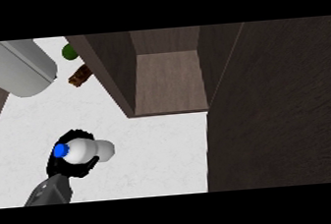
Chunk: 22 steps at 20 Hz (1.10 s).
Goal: Pick up the bottled water, place it into the cabinet and close the cabinet
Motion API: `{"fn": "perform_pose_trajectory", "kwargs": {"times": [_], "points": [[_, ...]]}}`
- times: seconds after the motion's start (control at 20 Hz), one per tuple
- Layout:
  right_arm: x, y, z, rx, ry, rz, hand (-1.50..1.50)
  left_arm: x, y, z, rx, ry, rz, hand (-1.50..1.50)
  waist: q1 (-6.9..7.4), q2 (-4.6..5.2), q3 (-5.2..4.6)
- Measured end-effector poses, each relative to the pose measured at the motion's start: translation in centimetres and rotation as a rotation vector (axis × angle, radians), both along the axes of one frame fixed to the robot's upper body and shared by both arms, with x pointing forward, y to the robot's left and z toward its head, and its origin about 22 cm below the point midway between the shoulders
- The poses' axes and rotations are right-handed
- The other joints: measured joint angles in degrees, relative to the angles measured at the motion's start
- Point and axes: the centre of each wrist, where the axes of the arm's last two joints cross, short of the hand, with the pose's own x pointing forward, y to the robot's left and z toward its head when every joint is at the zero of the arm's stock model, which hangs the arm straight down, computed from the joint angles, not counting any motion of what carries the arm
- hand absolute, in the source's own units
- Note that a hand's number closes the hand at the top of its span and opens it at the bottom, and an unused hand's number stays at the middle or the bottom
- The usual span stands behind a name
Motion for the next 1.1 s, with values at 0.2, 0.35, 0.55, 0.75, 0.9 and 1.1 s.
{"fn": "perform_pose_trajectory", "kwargs": {"times": [0.2, 0.35, 0.55, 0.75, 0.9, 1.1], "points": [[-0.1, -0.3, -0.1, 0.002, 0.01, 0.001, -1.5, -0.6, -0.6, -0.4, -0.022, -0.032, 0.071, 1.5, 0.01, -0.12, 0.07], [0.1, -0.4, -0.4, -0.001, 0.011, 0.003, -1.5, -0.9, -0.3, -0.3, -0.053, -0.027, 0.079, 1.5, 0.19, -0.07, -0.01], [-0.3, -0.3, 0.0, -0.002, 0.008, 0.007, -1.5, -0.8, -1.2, -0.2, -0.085, -0.019, 0.065, 1.5, 0.27, -0.05, -0.08], [-0.3, 0.1, -0.2, 0.0, 0.014, 0.005, -1.5, -1.1, -1.8, 0.5, -0.109, -0.034, 0.039, 1.5, 0.52, -0.09, -0.09], [-0.1, 0.0, -0.4, -0.003, 0.008, 0.01, -1.5, -1.1, -2.7, 1.4, -0.106, -0.045, 0.017, 1.5, 0.56, -0.09, -0.12], [0.4, 0.1, -0.7, 0.007, 0.008, 0.01, -1.5, -0.7, -4.2, 3.6, -0.096, -0.061, -0.021, 1.5, 0.67, -0.1, -0.11]]}}
